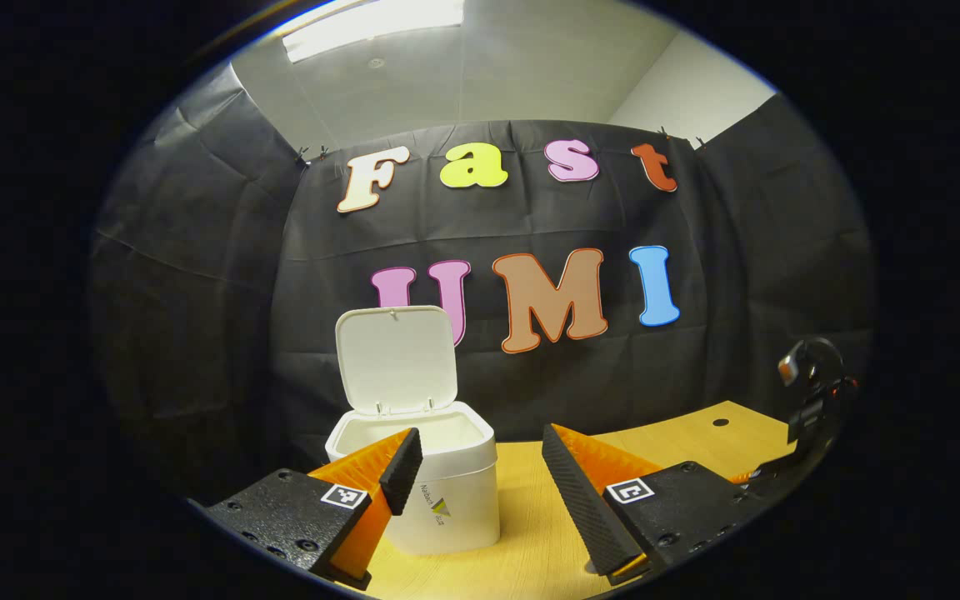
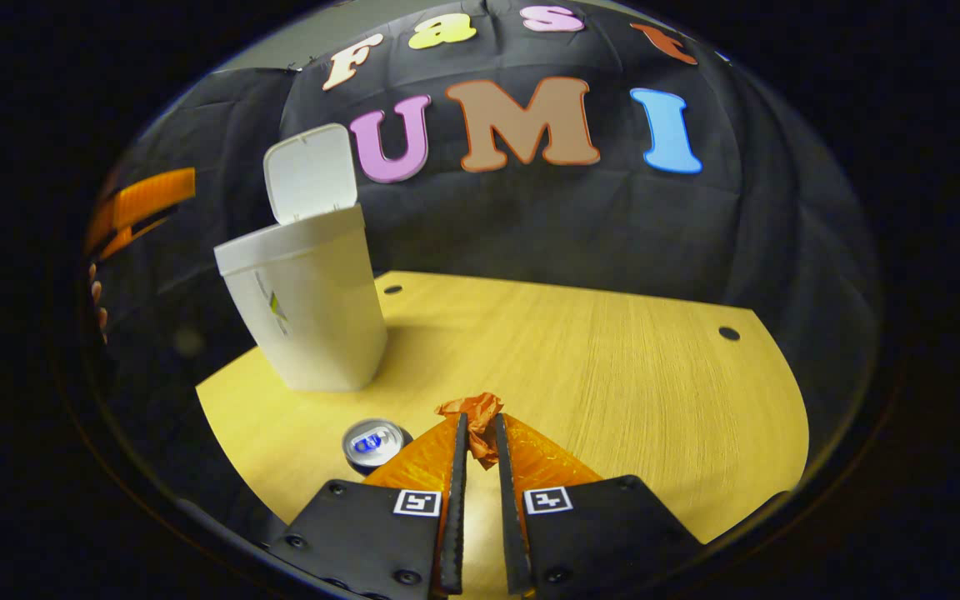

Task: Press the lid of the desktop garbage bin to open it, pick up the crumpled paper on the desktop and throw it into the bin, then pick up the pop can on the desktop and drop it into the bin, and finally close the garbage bin lid.

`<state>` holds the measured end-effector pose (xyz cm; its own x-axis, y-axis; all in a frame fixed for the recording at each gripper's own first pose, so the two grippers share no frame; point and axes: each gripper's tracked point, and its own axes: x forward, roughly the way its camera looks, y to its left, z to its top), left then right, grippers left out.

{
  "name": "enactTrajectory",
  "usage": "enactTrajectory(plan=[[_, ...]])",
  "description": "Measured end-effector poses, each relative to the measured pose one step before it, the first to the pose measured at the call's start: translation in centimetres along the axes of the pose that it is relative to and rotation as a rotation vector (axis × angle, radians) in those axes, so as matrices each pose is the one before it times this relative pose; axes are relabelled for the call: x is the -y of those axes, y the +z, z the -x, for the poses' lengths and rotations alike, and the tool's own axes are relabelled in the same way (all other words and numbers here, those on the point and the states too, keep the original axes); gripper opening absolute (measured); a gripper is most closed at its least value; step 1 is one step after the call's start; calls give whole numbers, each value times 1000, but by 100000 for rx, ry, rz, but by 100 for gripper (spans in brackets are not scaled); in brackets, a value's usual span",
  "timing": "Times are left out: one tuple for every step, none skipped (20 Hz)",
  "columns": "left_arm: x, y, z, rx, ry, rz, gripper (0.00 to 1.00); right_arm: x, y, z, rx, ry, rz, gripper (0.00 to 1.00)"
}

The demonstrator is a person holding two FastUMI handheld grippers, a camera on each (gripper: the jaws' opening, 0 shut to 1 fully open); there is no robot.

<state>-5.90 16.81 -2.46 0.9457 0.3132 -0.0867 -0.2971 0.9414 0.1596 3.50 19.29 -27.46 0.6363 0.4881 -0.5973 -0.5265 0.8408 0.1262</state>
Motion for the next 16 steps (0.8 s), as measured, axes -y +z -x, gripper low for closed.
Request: enactTrajectory(plan=[[-125, -32, -59, -115, 53, 298, 88, -647, 1627, 286, 2850, 1487, 735, 22], [-141, -127, -133, -133, 139, 361, 88, -515, 1533, 238, 3145, 986, 799, 22], [-111, -201, -66, -362, 30, 327, 94, -500, 1540, 22, 2604, 758, 640, 22], [-270, -165, -120, -282, 116, 264, 94, -547, 1633, 351, 2187, 954, 417, 22], [-258, -36, -44, -162, 122, 216, 88, -456, 1346, -13, 2559, 599, 305, 22], [-452, -105, -147, 92, 405, 141, 88, -608, 1209, -110, 2070, 718, 331, 22], [-467, 99, -148, 230, 407, 105, 88, -426, 1062, -156, 2050, 695, 273, 22], [-478, -125, -66, 275, 587, -19, 88, -534, 1057, -149, 1827, 853, 333, 19], [-573, 41, -194, 148, 557, -53, 88, -487, 1079, -345, 1521, 489, 497, 22], [-561, -200, -144, -37, 475, -78, 88, -432, 690, -389, 1410, 410, 401, 22], [-550, -151, -132, -129, 474, 68, 88, -439, 842, -449, 1151, 360, 522, 22], [-581, -182, -213, -174, 415, 116, 88, -613, 876, -445, 1622, 631, 164, 22], [-575, -72, -138, -166, 481, 42, 88, -659, 754, -450, 1214, 823, 360, 22], [-624, -249, -114, -317, 438, 66, 88, -693, 711, -450, 1377, 692, 523, 22], [-686, -181, -88, -265, 551, 99, 88, -629, 728, -509, 1285, 874, 816, 22], [-701, -253, -85, -282, 641, 63, 88, -702, 690, -632, 1679, 969, 1233, 22]])
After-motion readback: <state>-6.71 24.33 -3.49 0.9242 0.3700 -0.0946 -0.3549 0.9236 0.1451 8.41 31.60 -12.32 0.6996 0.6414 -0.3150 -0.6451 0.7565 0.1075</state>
